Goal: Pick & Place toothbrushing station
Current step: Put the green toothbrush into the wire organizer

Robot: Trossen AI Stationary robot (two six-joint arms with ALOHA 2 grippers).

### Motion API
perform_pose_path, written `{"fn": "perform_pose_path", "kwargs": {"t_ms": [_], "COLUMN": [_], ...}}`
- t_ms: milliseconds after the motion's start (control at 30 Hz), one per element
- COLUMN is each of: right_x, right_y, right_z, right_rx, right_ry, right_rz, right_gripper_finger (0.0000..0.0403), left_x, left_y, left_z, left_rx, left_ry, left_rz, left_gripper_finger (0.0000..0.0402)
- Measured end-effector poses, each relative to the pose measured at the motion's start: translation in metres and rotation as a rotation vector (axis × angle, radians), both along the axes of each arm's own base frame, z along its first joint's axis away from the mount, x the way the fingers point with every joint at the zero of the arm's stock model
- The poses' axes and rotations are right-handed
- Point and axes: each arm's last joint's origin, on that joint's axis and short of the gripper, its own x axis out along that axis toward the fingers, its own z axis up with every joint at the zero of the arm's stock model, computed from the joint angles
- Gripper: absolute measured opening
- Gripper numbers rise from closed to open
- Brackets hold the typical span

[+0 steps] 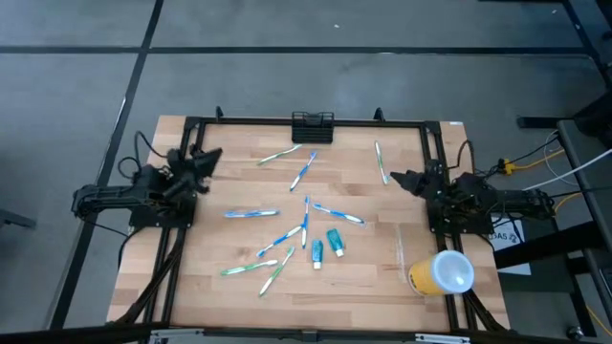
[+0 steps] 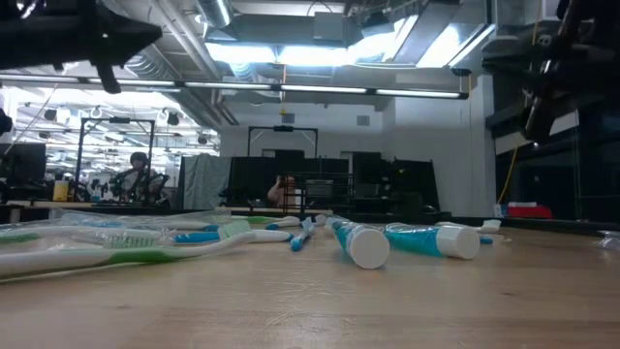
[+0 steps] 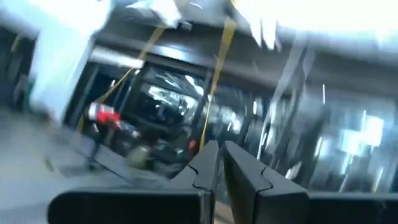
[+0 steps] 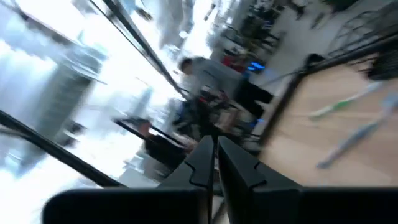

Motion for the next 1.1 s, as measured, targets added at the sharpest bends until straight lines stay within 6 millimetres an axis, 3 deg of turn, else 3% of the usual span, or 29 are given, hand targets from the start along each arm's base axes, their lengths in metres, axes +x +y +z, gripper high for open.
{"fn": "perform_pose_path", "kwargs": {"t_ms": [67, 167, 300, 500, 633, 767, 867, 1000, 1100], "right_x": [-0.002, -0.005, -0.009, -0.01, -0.015, -0.027, -0.032, -0.034, -0.037], "right_y": [0.001, 0.003, 0.004, 0.008, 0.012, 0.015, 0.017, 0.02, 0.022], "right_z": [0.007, 0.018, 0.03, 0.042, 0.053, 0.07, 0.091, 0.127, 0.157], "right_rx": [0.007, -0.049, -0.195, -0.432, -0.634, -0.853, -0.978, -1.123, -1.176], "right_ry": [-0.074, -0.182, -0.274, -0.366, -0.53, -0.733, -0.794, -0.815, -0.774], "right_rz": [0.036, 0.053, -0.031, -0.107, -0.105, -0.176, -0.236, -0.187, -0.059], "right_gripper_finger": [0.0025, 0.0025, 0.0025, 0.0025, 0.0025, 0.0025, 0.0025, 0.0025, 0.0025], "left_x": [-0.003, -0.003, -0.005, 0.002, 0.003, -0.009, -0.022, -0.031, -0.032], "left_y": [0.001, 0.002, 0.0, -0.005, -0.007, -0.01, -0.012, -0.019, -0.022], "left_z": [0.007, 0.004, 0.011, 0.008, 0.013, 0.033, 0.051, 0.087, 0.116], "left_rx": [-0.014, 0.074, 0.002, 0.031, -0.107, 0.049, 0.186, 0.46, 0.552], "left_ry": [-0.02, 0.086, -0.063, -0.04, -0.175, -0.397, -0.561, -0.575, -0.527], "left_rz": [0.063, 0.161, 0.036, -0.19, -0.355, -0.409, -0.356, -0.443, -0.483], "left_gripper_finger": [0.002, 0.002, 0.002, 0.002, 0.002, 0.002, 0.002, 0.0019, 0.002]}}
